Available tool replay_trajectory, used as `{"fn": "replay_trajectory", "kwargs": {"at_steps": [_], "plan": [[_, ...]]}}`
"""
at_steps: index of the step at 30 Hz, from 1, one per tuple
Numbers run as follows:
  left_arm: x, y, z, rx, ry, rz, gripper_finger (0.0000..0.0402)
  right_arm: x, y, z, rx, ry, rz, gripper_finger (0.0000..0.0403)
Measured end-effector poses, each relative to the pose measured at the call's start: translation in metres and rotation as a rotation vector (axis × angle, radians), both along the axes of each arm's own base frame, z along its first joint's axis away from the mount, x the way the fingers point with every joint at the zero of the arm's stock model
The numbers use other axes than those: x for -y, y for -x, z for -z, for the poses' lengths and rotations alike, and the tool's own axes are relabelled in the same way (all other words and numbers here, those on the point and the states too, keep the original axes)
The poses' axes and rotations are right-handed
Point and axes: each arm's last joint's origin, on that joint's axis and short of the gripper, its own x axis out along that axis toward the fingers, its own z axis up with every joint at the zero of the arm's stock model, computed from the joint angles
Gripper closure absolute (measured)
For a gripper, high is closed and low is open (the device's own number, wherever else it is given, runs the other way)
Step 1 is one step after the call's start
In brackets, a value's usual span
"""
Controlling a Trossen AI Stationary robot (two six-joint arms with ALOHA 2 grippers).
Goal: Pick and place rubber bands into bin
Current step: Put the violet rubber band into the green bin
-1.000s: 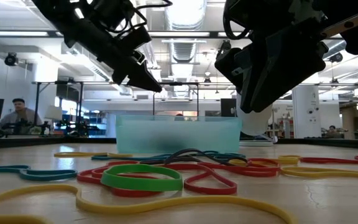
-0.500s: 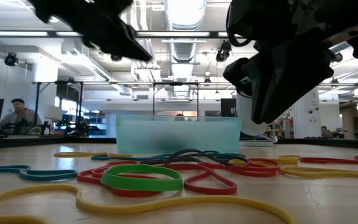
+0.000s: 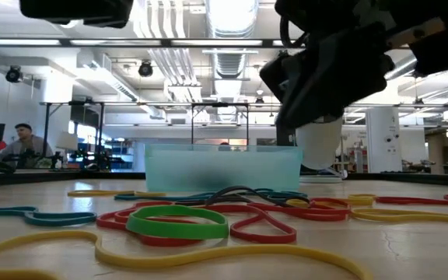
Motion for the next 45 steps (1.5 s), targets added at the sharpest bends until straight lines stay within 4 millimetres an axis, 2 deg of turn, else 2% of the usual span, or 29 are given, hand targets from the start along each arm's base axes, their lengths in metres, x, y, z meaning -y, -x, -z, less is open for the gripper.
{"fn": "replay_trajectory", "kwargs": {"at_steps": [3,10,16,20,28,36,39,45], "plan": [[0.003,0.001,-0.002,0.005,0.003,0.012,0.0310,0.000,0.000,0.002,0.076,-0.012,-0.017,0.0346],[0.003,0.000,-0.002,0.007,0.001,0.008,0.0310,0.001,0.004,0.010,0.123,-0.032,-0.021,0.0346],[0.003,0.000,-0.002,0.007,0.001,0.007,0.0311,0.001,0.004,0.029,0.187,-0.076,-0.042,0.0346],[0.003,0.000,-0.002,0.007,0.001,0.007,0.0311,0.000,0.000,0.043,0.164,-0.067,-0.040,0.0346],[0.003,0.001,-0.001,0.004,-0.001,0.006,0.0311,0.001,-0.010,0.044,0.164,-0.084,-0.010,0.0344],[0.003,0.001,0.000,0.002,-0.003,0.006,0.0311,-0.001,-0.019,0.061,0.109,-0.093,0.014,0.0288],[0.003,0.001,0.000,0.001,-0.003,0.006,0.0311,-0.002,-0.025,0.058,0.120,-0.109,0.002,0.0264],[0.003,0.001,0.000,0.001,-0.003,0.006,0.0311,-0.002,-0.025,0.058,0.106,-0.105,0.003,0.0234]]}}
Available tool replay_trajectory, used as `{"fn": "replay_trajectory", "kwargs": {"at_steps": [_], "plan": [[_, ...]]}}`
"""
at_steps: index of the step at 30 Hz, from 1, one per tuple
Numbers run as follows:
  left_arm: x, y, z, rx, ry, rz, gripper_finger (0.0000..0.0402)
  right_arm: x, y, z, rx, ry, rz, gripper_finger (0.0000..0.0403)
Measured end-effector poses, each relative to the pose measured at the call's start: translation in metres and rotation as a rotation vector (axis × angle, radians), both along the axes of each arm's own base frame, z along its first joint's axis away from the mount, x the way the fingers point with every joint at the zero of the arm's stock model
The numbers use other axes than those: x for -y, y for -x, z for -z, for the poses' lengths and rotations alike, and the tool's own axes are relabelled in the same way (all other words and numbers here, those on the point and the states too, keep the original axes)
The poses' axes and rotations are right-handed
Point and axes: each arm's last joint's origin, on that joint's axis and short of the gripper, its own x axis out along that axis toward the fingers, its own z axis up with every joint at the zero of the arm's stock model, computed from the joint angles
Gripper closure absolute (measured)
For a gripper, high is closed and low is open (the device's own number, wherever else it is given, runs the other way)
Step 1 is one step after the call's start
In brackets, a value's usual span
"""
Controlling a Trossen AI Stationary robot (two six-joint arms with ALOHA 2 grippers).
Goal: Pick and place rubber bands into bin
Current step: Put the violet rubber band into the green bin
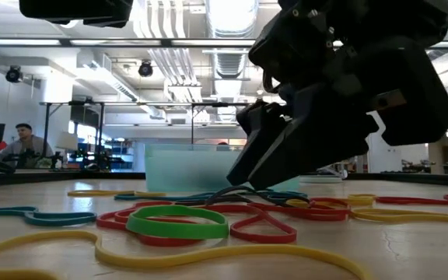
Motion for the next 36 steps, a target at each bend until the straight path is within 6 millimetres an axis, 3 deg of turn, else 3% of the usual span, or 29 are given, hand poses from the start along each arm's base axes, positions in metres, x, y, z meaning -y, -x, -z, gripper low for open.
{"fn": "replay_trajectory", "kwargs": {"at_steps": [13,33,36], "plan": [[-0.0001,0.0001,0.0004,-0.001,-0.001,0.000,0.0311,0.0020,-0.0006,0.0055,-0.032,0.004,0.020,0.0241],[-0.0001,0.0002,0.0008,-0.003,-0.001,0.000,0.0310,0.0030,-0.0005,0.0056,0.006,0.111,-0.042,0.0385],[-0.0002,0.0003,0.0011,-0.004,-0.002,0.000,0.0310,0.0026,-0.0016,0.0029,0.019,0.117,-0.050,0.0392]]}}
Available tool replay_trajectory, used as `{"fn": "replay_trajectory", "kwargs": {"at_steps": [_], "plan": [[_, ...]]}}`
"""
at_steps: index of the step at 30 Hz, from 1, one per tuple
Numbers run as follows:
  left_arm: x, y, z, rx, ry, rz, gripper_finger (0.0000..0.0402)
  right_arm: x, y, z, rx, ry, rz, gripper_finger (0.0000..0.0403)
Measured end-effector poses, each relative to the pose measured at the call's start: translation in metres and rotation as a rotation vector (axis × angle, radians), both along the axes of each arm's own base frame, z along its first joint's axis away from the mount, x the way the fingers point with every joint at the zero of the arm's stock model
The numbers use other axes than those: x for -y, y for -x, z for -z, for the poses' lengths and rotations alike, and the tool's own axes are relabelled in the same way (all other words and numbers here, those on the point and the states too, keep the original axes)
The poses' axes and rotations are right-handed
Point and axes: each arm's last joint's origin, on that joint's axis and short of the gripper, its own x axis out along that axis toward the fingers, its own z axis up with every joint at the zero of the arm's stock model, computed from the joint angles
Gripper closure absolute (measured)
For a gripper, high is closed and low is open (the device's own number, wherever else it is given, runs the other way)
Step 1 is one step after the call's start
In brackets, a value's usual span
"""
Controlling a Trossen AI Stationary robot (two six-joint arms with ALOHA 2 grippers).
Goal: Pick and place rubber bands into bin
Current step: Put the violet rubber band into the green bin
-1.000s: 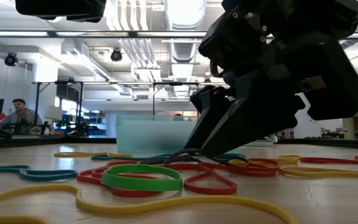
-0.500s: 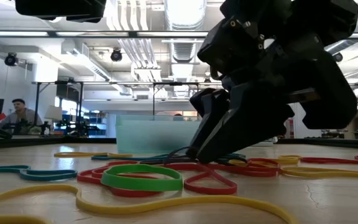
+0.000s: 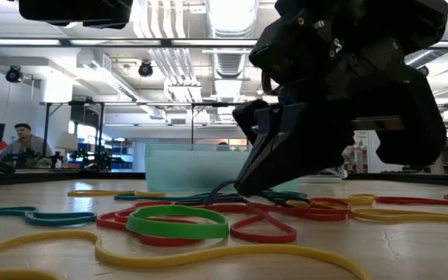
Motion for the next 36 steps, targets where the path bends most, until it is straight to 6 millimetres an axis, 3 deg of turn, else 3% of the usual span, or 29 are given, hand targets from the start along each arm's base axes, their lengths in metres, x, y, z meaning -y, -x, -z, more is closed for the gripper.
{"fn": "replay_trajectory", "kwargs": {"at_steps": [15,25,30,36], "plan": [[0.000,0.000,0.001,-0.003,-0.001,0.000,0.0310,-0.001,0.011,-0.056,0.097,0.047,-0.036,0.0394],[0.000,0.000,0.001,-0.004,-0.002,0.000,0.0311,0.009,0.022,-0.093,0.203,0.211,0.042,0.0394],[0.000,0.000,0.001,-0.003,-0.001,0.000,0.0311,0.023,0.025,-0.118,0.300,0.343,0.114,0.0394],[0.000,0.000,0.001,-0.006,-0.003,0.000,0.0311,0.056,0.024,-0.152,0.390,0.380,0.216,0.0394]]}}
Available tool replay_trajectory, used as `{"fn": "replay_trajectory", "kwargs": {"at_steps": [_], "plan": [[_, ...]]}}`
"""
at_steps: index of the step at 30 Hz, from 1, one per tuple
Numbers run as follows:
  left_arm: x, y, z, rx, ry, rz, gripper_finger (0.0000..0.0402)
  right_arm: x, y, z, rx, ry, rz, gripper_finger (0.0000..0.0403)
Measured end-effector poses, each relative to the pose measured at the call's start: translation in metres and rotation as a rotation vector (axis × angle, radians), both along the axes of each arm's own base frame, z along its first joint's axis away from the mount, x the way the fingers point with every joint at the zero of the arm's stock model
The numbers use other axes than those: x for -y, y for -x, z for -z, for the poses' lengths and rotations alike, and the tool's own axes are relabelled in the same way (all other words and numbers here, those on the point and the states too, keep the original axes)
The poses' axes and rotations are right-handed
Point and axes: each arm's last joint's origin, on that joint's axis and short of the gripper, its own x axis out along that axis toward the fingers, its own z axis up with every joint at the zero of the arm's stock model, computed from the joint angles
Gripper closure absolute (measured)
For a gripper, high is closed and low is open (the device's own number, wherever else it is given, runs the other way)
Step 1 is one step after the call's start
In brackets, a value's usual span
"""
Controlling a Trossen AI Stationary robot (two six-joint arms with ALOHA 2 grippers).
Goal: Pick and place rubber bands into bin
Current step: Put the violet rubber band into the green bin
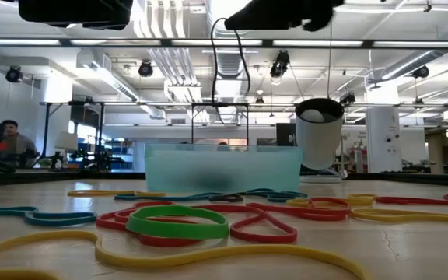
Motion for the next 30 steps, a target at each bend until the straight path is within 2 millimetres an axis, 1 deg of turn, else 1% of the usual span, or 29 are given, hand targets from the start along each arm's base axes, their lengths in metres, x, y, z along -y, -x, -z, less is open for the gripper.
{"fn": "replay_trajectory", "kwargs": {"at_steps": [2,6,9,12,15,19,25,27,30], "plan": [[0.000,0.000,0.000,0.000,0.000,0.000,0.0311,0.015,0.000,-0.009,0.027,-0.006,0.043,0.0394],[0.000,0.000,0.001,-0.007,-0.003,0.000,0.0311,0.046,-0.002,-0.015,0.048,-0.040,0.142,0.0394],[0.000,0.000,0.001,-0.007,-0.003,0.000,0.0311,0.067,-0.004,-0.012,0.041,-0.081,0.204,0.0394],[0.000,0.000,0.001,-0.006,-0.003,0.000,0.0311,0.087,-0.003,-0.007,0.020,-0.146,0.224,0.0394],[0.000,0.000,0.001,-0.006,-0.002,0.000,0.0311,0.102,-0.002,-0.003,0.007,-0.227,0.249,0.0394],[0.000,0.000,0.001,-0.007,-0.002,-0.001,0.0311,0.112,0.001,0.005,-0.014,-0.289,0.295,0.0394],[0.000,0.000,0.001,-0.006,-0.002,-0.001,0.0311,0.118,0.005,0.012,-0.024,-0.379,0.352,0.0393],[0.000,0.000,0.001,-0.006,-0.001,-0.001,0.0311,0.118,0.005,0.013,-0.028,-0.394,0.363,0.0386],[0.000,0.000,0.001,-0.007,-0.001,-0.001,0.0311,0.120,0.006,0.013,-0.029,-0.403,0.371,0.0364]]}}
